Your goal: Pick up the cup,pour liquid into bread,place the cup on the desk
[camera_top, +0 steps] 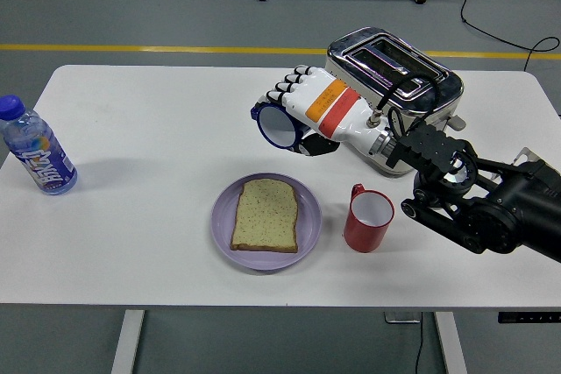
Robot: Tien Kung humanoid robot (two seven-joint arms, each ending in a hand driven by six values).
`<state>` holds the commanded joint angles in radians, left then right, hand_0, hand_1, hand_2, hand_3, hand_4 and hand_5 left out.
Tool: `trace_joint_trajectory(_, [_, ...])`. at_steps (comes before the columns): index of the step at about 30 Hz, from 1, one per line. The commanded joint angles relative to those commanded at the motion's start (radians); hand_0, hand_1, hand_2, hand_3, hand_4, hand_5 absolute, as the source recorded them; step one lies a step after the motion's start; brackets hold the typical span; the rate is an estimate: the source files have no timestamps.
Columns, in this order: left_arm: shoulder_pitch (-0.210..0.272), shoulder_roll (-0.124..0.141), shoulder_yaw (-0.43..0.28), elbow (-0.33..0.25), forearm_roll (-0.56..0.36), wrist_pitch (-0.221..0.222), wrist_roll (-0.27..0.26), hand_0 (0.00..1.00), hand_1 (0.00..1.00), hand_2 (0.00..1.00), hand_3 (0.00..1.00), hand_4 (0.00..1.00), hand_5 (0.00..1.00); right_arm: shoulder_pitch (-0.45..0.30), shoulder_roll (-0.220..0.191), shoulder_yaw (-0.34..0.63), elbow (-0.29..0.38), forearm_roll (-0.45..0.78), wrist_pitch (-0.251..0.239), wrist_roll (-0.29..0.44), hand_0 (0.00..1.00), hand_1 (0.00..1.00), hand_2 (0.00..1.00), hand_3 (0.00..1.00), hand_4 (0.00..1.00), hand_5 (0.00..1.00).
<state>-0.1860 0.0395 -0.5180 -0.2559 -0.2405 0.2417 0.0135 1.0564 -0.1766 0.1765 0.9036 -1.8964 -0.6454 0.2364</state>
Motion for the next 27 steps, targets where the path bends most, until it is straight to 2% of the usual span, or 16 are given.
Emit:
trace_joint_trajectory(6, [0.001, 0.000, -0.004, 0.000, 0.009, 0.000, 0.003, 0.690, 0.756, 0.773, 0.611, 0.396, 0.998, 0.004, -0.006, -0.023, 0.018, -0.013, 0.000, -0.017, 0.480, 0.431, 0.527, 0.537, 0.647, 0.002])
trace_joint_trajectory(27, [0.001, 0.000, 0.008, 0.000, -0.010, -0.002, -0.002, 0.690, 0.756, 0.773, 0.611, 0.396, 0.998, 0.017, -0.006, -0.036, 0.016, -0.013, 0.000, -0.037, 0.488, 0.434, 0.527, 0.533, 0.638, 0.002])
